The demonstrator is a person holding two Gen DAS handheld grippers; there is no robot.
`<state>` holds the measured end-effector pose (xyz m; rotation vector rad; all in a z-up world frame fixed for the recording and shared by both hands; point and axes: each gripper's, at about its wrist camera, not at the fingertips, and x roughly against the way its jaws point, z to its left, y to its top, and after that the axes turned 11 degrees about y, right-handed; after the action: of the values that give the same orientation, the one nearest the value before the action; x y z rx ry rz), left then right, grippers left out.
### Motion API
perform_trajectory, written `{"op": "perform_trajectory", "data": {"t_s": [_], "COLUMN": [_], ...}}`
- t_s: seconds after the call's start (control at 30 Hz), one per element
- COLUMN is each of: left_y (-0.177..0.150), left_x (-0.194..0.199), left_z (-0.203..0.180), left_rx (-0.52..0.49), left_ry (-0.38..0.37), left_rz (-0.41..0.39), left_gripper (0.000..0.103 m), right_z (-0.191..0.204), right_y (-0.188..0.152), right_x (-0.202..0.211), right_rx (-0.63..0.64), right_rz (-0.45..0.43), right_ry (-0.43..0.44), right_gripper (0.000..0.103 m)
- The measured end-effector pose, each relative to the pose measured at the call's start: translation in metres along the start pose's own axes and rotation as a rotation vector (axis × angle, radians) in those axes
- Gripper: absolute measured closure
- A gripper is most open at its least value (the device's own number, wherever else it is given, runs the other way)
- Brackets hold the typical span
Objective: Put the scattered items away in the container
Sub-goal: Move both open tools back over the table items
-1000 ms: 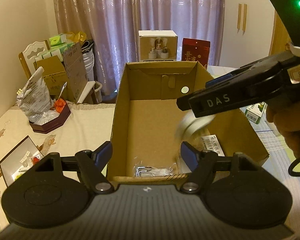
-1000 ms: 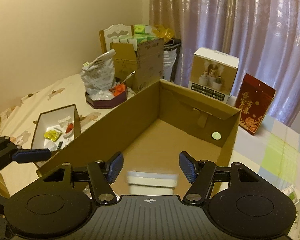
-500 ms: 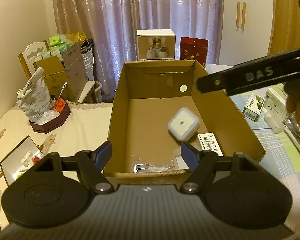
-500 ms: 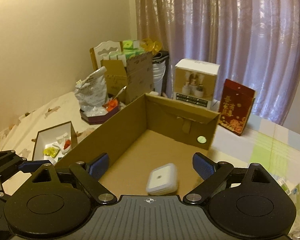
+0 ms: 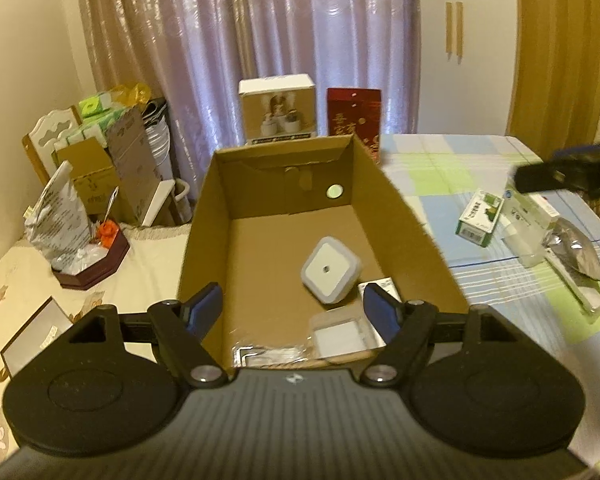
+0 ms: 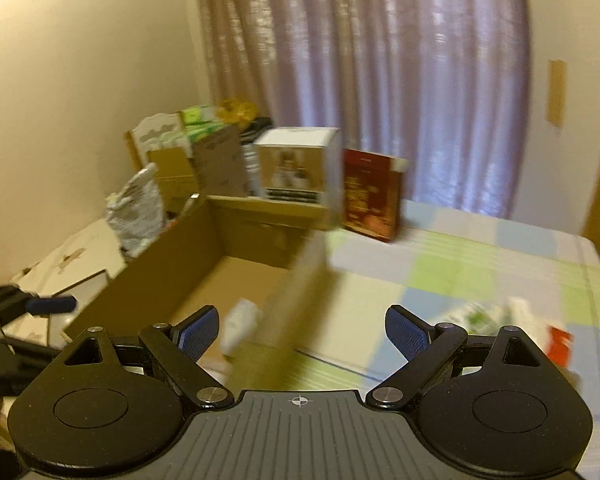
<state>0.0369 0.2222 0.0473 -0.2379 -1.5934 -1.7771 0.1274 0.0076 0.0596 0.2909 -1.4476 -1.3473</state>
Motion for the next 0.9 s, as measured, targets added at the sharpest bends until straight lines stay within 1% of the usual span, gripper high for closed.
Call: {"op": "perform_trajectory", "data": {"t_s": [0.13, 0.3, 0.47, 0.6, 0.73, 0.83, 0.9], "left_y": [0.008, 0.017, 0.024, 0.027, 0.025, 0.022, 0.019], "left_x": [0.008, 0.015, 0.02, 0.02, 0.019, 0.015, 0.011], "left_z": [-0.018, -0.045, -0.08, -0.109, -0.14, -0.162, -0.175], "left_rx": [-0.023, -0.038, -0.072, -0.102, -0.142, -0.166, -0.181], "left_ry": [-0.026, -0.073, -0.126, -0.168, -0.209, -0.236, -0.25], "left_rz": [-0.016, -0.033, -0.041, -0.037, -0.027, -0.013, -0.003], "left_gripper": [0.029, 0.028, 0.027, 0.026, 0.025, 0.025, 0.022], "right_z": [-0.034, -0.077, -0.107, -0.125, -0.139, -0.151, -0.159], "right_y": [-0.024, -0.06, -0.09, -0.105, -0.115, -0.116, -0.112], "right_x": [0.044, 0.095, 0.131, 0.142, 0.145, 0.135, 0.122], "right_rx": [-0.059, -0.132, -0.198, -0.241, -0.282, -0.304, -0.316], "right_rz": [-0.005, 0.017, 0.032, 0.046, 0.058, 0.074, 0.092], "right_ry": [-0.09, -0.214, -0.299, -0.325, -0.322, -0.308, -0.288], "right_gripper": [0.008, 0.008, 0.008, 0.008, 0.008, 0.008, 0.008]}}
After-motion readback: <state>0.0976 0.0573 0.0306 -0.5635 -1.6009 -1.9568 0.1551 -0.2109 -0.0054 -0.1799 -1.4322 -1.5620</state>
